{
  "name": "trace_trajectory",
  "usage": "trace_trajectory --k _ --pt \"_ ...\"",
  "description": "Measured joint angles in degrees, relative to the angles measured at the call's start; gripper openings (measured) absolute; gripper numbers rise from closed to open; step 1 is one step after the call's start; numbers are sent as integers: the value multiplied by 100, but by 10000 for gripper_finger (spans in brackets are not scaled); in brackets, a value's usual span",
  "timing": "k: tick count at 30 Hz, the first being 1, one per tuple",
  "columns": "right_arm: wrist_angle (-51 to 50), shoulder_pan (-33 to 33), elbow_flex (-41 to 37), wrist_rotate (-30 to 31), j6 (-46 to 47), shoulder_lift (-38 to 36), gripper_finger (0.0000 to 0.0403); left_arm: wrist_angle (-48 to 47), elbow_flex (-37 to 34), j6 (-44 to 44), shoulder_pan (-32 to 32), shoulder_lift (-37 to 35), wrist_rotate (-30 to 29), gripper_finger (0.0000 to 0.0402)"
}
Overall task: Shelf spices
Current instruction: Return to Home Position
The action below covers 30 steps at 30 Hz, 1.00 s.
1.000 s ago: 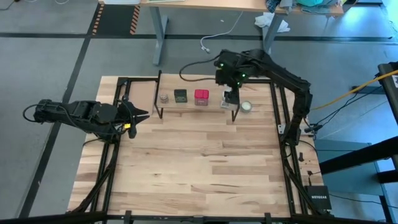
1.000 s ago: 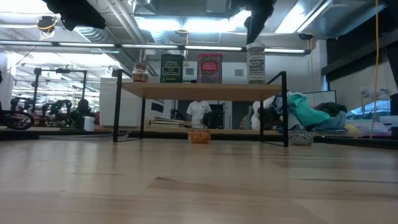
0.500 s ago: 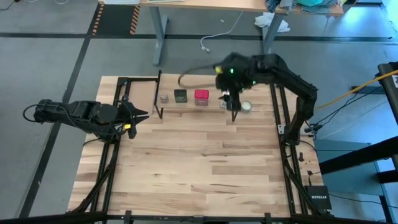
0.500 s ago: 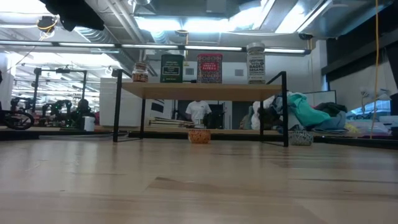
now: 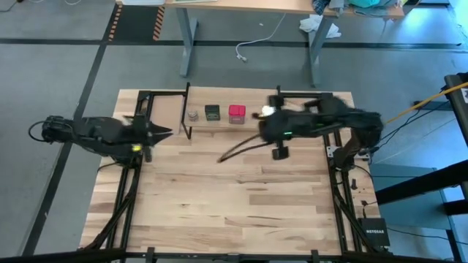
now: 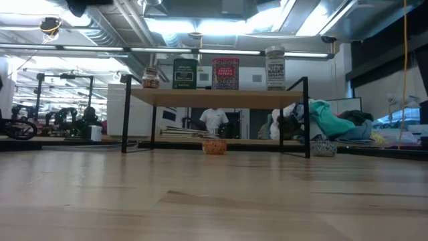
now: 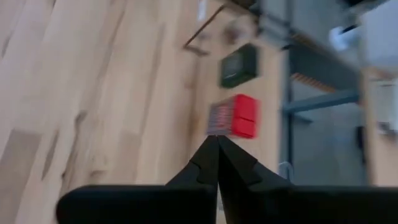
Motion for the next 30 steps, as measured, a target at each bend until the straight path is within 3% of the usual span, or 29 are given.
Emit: trace_trajectory --k 6,10,14,19,24,27,30 --pt "23 555 2 817 461 -1178 3 72 4 494 -419 -943 -266 8" --pt "15 1059 -91 1186 825 -2068 2 174 2 923 -468 -1536 -432 4" --pt "69 1725 -779 1652 1332 -3020 1 307 -127 1226 -466 -2038 -454 1" --pt "789 2729 -2945 2768 1729 -4487 1 430 -554 1381 -466 -2618 -447 1" --pt "2898 3447 -5744 3457 1200 -6177 1 699 -717 1497 -466 -2725 -433 0" --pt "4466 3605 -7250 3364 425 -7083 1 736 -905 1479 -466 -2708 -433 0" --pt "5832 3623 -8451 2446 -195 -7845 0 715 -1173 1330 -466 -2704 -358 0"
